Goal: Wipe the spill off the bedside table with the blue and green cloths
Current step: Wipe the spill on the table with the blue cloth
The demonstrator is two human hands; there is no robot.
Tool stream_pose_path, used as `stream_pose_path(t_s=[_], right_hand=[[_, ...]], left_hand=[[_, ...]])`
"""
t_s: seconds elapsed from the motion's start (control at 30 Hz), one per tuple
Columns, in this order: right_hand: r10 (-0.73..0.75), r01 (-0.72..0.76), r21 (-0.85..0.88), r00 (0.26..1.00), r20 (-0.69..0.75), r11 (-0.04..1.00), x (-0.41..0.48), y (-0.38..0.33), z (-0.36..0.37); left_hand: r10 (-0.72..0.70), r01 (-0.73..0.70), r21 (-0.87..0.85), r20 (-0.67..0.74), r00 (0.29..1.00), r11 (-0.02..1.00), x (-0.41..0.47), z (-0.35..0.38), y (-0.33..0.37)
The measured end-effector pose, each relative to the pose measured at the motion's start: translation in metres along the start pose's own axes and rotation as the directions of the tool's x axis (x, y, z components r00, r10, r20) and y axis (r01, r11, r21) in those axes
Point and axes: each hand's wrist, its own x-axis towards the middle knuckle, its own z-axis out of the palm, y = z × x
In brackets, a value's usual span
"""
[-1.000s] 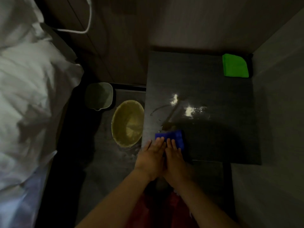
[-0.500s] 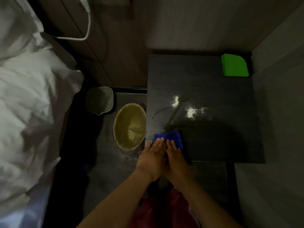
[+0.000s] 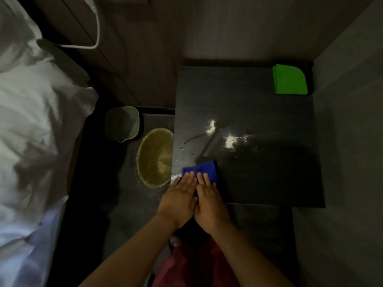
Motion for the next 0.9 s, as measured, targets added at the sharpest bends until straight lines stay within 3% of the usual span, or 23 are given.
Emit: stream_pose_path(t_s=[0.37,0.7,0.9], right_hand=[[0.148,-0.149,0.023,0.989,0.022,0.989,-0.008,0.099,-0.061],[0.133,-0.132,0.027,0.99,-0.047,0.991,-0.016,0.115,-0.054],[0.151,-0.147,0.066,0.987,-0.06,0.987,-0.025,0.129,-0.051]], left_hand=[[0.105,-0.105,-0.043,-0.012,0.994,0.993,0.078,-0.006,0.099],[0.161,-0.161,-0.021,-0.002,0.987,0.987,0.082,-0.003,0.104],[0.164,-0.168,0.09,0.049,0.985,0.982,0.083,0.001,0.12]])
